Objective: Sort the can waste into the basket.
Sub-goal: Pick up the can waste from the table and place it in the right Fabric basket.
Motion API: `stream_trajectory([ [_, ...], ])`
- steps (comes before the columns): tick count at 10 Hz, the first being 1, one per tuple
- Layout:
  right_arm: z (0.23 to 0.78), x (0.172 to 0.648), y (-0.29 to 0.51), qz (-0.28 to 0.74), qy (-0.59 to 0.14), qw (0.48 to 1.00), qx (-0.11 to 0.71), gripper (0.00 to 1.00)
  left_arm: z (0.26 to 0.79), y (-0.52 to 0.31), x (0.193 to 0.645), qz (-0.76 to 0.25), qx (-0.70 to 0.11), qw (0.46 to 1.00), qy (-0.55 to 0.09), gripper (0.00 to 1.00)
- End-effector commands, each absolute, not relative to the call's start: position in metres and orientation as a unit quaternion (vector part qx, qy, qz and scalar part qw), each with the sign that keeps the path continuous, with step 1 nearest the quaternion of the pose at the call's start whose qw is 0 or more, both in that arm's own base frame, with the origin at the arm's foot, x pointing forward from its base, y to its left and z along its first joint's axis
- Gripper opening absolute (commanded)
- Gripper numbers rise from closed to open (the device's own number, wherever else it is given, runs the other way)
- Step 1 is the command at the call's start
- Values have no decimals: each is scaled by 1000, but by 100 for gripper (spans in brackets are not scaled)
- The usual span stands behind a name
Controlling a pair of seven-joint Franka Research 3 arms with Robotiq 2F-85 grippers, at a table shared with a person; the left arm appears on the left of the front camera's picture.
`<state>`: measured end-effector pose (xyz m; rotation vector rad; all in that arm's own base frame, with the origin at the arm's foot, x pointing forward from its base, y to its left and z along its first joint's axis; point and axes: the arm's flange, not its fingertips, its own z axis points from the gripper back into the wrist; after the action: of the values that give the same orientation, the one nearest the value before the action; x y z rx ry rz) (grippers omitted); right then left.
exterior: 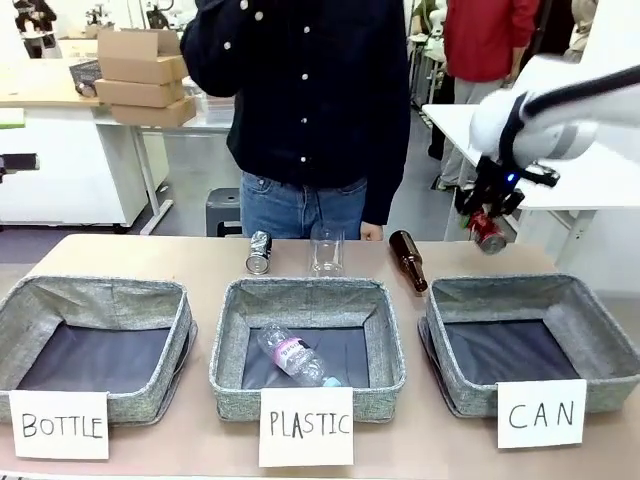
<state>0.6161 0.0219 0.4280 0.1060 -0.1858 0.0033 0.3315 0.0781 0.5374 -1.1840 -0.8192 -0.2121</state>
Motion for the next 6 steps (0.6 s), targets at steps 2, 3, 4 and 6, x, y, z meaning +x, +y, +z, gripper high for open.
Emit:
stream_trajectory([
  [2, 500, 482, -17, 118, -42, 982, 138, 0, 537, 77, 333, -103, -544, 738, -386, 100],
  [3, 502, 457, -22, 167, -30, 974, 152, 0, 537, 77, 333, -103, -544, 738, -386, 100],
  [4, 497, 433, -24, 208, -26, 965, 157, 0, 537, 77, 333, -103, -544, 738, -386, 100],
  [6, 485, 397, -31, 266, -38, 947, 176, 0, 537, 77, 333, -103, -544, 738, -386, 100],
])
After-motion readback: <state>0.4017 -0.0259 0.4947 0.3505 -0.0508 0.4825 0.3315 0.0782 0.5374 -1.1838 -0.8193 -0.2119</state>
